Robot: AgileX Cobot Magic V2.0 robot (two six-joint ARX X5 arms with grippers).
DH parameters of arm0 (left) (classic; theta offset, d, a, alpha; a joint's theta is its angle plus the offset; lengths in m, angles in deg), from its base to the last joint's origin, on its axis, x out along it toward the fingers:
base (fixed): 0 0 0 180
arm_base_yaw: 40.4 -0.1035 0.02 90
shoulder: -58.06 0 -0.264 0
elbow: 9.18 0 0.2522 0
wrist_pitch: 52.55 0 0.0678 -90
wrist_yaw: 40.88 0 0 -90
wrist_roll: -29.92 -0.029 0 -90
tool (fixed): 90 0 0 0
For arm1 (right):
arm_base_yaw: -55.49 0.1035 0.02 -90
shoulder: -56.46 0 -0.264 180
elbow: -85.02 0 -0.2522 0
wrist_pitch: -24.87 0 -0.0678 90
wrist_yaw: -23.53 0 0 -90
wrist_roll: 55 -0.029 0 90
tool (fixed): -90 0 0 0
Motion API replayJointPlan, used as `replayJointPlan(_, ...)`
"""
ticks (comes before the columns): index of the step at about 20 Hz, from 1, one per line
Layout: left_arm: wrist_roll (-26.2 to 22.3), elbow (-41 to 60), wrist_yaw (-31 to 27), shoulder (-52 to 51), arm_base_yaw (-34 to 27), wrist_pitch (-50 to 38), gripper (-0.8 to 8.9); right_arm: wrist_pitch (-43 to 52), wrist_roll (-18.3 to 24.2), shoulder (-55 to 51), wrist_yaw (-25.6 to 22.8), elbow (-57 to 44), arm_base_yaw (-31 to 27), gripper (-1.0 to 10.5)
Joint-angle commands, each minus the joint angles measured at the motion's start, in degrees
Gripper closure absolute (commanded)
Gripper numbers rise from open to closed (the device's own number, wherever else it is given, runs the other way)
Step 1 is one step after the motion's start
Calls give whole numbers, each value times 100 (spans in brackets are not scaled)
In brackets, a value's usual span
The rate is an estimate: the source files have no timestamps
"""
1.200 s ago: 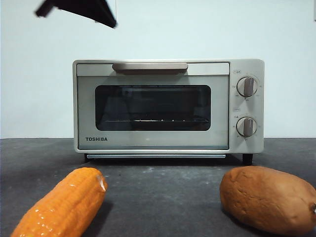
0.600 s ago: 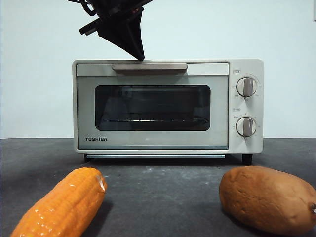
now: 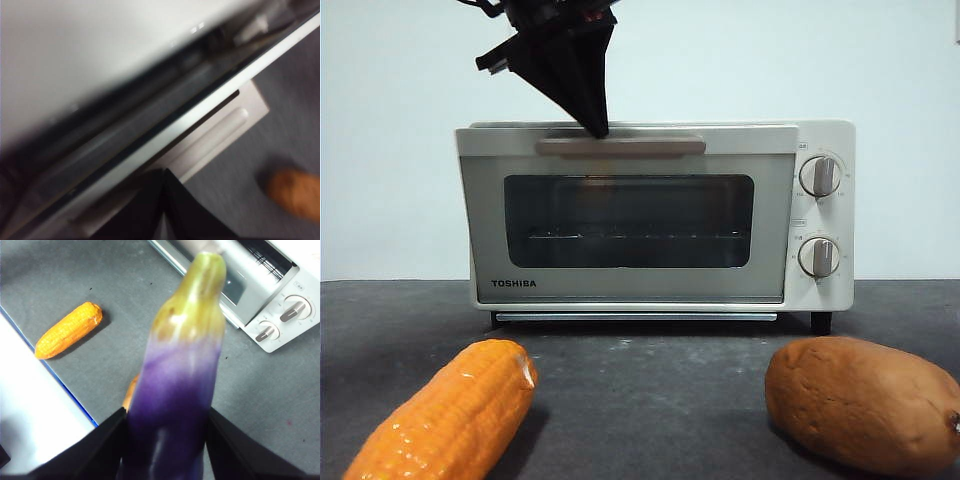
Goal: Take the eggplant from the table,put the eggplant in the oven
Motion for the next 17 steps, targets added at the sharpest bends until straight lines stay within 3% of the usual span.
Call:
replayJointPlan(1, -111, -4, -42, 146, 175, 455, 807, -271, -52, 46, -24, 39, 63, 792)
replayJointPlan(5, -127, -4, -42, -190, 514, 911, 807, -26, 13, 50, -22, -74, 63, 792)
replayJointPlan(10, -9, 179, -83, -1019, 542, 831, 807, 387, 136, 129, 22, -350, 63, 792)
replayJointPlan(17, 544, 2269, -264, -2723, -243, -789, 808, 1252, 142, 472, -151, -354, 63, 792)
